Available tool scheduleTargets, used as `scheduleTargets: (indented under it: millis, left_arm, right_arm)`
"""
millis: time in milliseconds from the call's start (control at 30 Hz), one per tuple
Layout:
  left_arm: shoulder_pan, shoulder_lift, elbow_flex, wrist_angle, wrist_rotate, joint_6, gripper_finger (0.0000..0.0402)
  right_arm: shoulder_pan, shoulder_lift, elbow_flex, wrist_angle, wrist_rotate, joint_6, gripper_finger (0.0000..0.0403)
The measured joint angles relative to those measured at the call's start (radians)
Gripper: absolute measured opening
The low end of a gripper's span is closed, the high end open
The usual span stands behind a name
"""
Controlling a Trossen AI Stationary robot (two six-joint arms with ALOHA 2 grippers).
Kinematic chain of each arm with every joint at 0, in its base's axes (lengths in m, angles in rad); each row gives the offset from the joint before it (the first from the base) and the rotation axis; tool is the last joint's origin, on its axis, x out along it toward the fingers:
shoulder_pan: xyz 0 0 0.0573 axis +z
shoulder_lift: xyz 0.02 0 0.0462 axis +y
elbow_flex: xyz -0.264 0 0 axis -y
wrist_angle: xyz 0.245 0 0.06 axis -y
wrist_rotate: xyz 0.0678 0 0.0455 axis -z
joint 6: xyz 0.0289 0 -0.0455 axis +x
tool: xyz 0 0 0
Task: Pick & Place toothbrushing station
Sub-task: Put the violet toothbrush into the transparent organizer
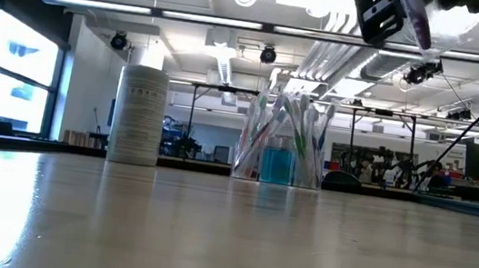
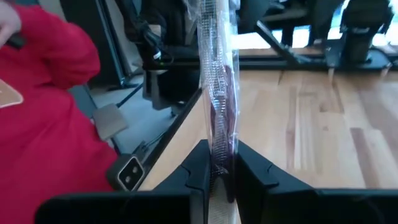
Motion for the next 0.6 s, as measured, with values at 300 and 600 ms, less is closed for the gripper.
scheduleTargets:
  millis: [300,600]
  left_arm:
    - [0.0,0.0,-0.178,0.413,0.003,0.001,0.0175]
    - [0.0,0.0,-0.21,0.469,0.002,0.002,0.0175]
  right_arm:
    - [0.01,-0.001,0.0,-0.004,0.096,-0.018,0.0033]
    - [0.01,-0.001,0.0,-0.01,0.113,-0.022,0.0034]
